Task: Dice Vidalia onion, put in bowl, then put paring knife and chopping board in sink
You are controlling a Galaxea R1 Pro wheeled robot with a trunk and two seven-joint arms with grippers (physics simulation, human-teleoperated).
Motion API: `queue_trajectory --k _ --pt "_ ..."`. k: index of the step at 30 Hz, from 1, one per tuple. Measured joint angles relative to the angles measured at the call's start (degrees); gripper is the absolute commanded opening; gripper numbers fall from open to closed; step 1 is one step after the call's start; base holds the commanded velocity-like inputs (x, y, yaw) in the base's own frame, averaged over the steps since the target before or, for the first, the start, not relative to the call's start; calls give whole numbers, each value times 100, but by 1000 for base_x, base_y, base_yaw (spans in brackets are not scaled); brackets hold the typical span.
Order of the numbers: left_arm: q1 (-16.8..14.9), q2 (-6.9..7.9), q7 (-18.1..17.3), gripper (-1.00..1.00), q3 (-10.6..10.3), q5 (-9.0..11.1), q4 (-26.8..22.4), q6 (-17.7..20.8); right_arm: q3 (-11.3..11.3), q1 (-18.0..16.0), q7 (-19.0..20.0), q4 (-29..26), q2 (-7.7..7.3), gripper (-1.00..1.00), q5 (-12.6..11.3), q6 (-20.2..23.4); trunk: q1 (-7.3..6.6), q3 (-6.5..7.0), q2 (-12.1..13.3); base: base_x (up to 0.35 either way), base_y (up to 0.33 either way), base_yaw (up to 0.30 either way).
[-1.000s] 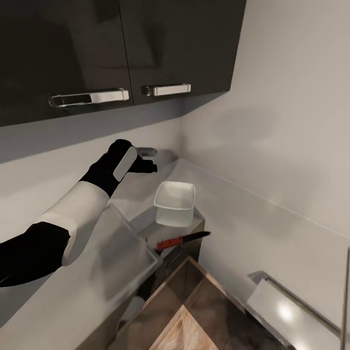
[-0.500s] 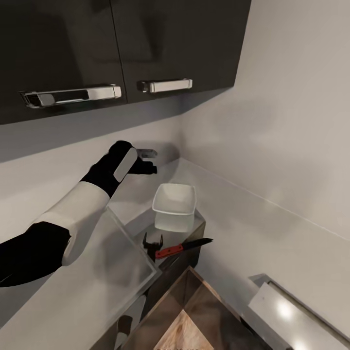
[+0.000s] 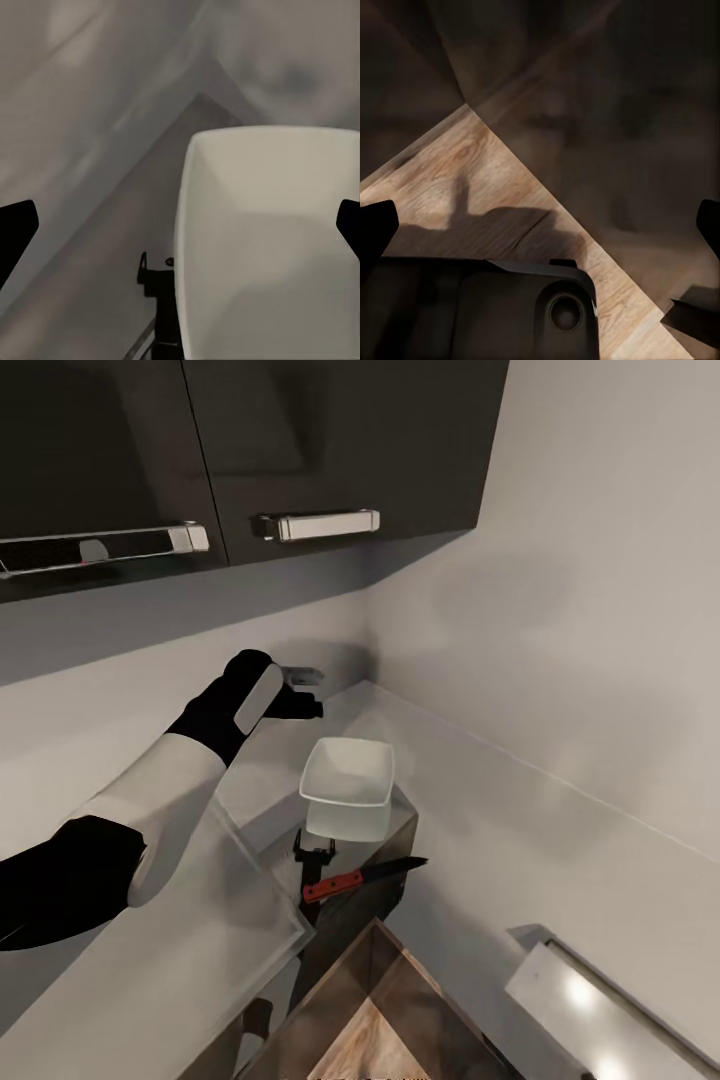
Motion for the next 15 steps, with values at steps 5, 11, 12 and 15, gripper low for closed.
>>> queue_trajectory --k 5,11,12,15 --pt "1 9 0 100 0 1 0 0 0 0 0 0 0 100 0 0 0 -43 0 5 -7 0" --pt "0 12 0 100 0 0 11 0 0 0 0 0 0 100 0 0 0 -95 0 1 -1 0" --pt "0 12 0 100 0 0 24 0 0 0 0 0 0 100 0 0 0 -103 0 0 0 0" --pt "0 12 0 100 1 1 57 0 0 0 0 0 0 100 0 0 0 -126 0 0 0 0"
